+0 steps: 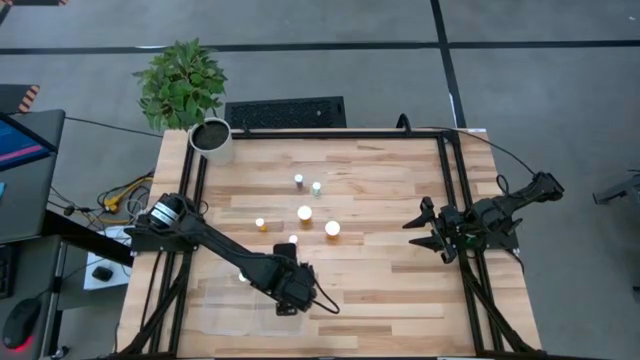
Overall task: Pick and place medicine bottles into bin by pill shape (circle, oval)
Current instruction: Put the small pink tablet bottle into the left transparent bin
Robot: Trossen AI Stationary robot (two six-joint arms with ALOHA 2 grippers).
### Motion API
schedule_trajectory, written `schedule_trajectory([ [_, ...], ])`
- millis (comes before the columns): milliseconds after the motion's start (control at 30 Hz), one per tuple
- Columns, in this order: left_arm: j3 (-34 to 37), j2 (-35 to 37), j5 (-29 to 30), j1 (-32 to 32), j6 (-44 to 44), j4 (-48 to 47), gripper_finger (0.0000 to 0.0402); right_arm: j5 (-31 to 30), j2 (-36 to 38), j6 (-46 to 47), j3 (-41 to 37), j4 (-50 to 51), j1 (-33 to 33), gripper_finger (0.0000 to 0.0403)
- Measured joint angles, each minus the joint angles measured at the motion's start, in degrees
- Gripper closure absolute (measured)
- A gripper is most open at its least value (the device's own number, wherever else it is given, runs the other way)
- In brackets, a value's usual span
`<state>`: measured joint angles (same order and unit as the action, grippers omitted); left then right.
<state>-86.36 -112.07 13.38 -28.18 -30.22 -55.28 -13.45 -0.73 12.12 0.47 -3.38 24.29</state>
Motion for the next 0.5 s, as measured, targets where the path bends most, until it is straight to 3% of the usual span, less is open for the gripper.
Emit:
schedule_trajectory([
  [300, -7.9, 0.0, 1.9, 0.0, 0.1, -11.1, 0.0145, 0.0, 0.0, 0.0, 0.0, 0.0, 0.0, 0.0177],
  [500, -15.7, 0.0, 6.5, 0.0, 2.0, -22.0, 0.0145, 0.0, 0.0, 0.0, 0.0, 0.0, 0.0, 0.0177],
])
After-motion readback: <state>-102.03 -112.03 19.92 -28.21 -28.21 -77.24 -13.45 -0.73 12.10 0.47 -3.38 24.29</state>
